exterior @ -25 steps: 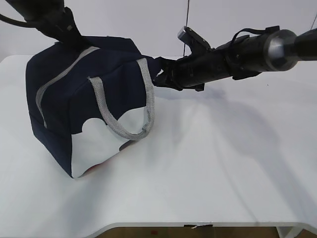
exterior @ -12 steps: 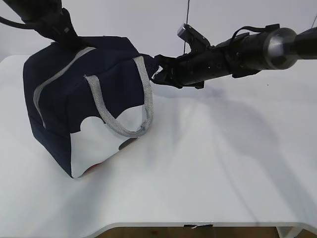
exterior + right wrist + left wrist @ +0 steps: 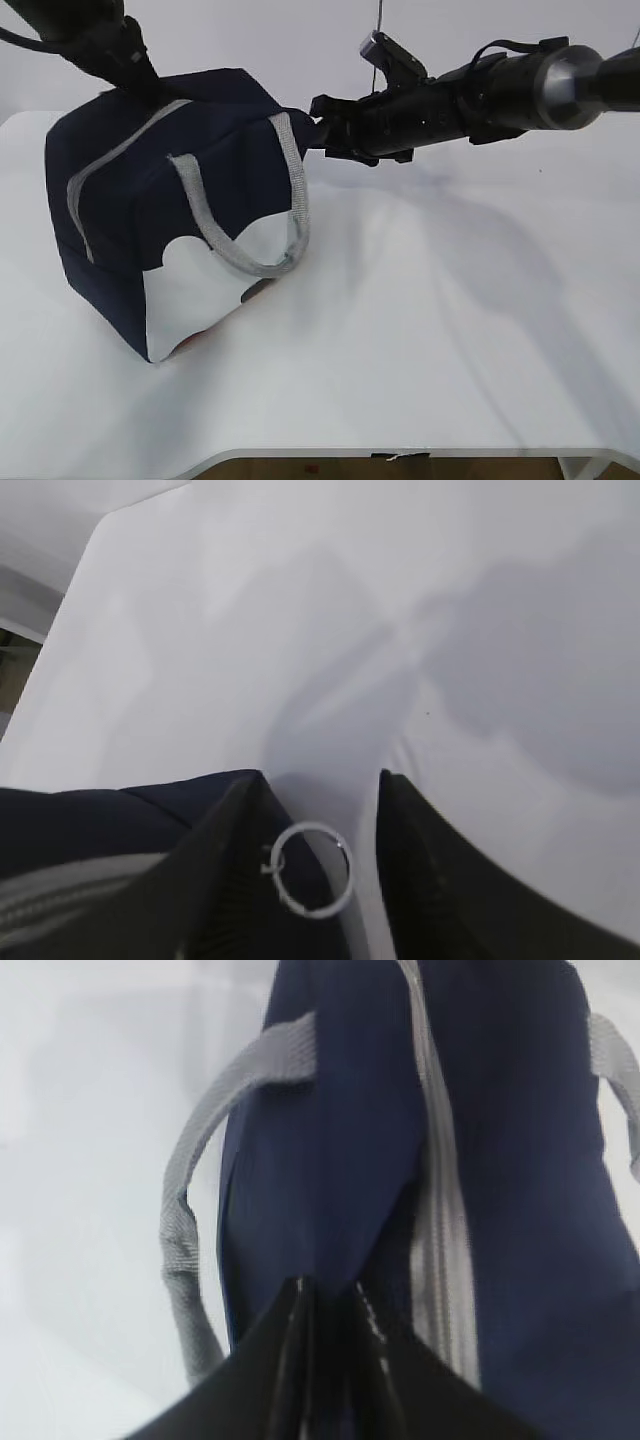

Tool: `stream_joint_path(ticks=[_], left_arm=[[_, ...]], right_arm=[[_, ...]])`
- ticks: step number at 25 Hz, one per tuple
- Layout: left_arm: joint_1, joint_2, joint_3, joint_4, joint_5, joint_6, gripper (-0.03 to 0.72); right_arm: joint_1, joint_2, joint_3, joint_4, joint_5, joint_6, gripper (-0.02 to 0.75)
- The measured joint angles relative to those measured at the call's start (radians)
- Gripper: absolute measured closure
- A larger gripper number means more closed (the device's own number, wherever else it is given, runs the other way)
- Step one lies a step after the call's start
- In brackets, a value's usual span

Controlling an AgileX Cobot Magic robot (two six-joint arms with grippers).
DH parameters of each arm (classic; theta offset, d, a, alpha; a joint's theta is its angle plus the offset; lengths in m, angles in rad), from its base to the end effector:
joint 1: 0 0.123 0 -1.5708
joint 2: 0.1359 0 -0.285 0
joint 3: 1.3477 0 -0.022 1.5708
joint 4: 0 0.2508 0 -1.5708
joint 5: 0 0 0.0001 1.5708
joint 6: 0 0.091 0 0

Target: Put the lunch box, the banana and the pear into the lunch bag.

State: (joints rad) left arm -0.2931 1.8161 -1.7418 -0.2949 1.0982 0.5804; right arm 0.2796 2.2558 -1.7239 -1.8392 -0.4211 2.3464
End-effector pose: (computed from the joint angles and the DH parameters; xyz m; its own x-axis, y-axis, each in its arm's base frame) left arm 0.3750 -0.1378 0.3357 -0.5867 0.6095 -0.5332 0.7196 0.6944 0.0021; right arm 0.4853 0.1766 0.1846 -0.7208 0.2370 -0.6513 -0.2702 0.7693 0.5790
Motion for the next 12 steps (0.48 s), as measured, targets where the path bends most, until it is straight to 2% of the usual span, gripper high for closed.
stream_joint_path(ticks=[7,12], left_arm=[[0.0,-0.009,0.0,0.003,-0.006,-0.071,0.381],[0.0,-0.01,0.0,0.003,-0.006,-0.119,0.336]], right_arm=[[0.0,-0.06,-0.001,0.0,-0.002,-0.208,0.406],[0.0,-0.118,-0.001,0.0,-0.014,-0.33,0.405]])
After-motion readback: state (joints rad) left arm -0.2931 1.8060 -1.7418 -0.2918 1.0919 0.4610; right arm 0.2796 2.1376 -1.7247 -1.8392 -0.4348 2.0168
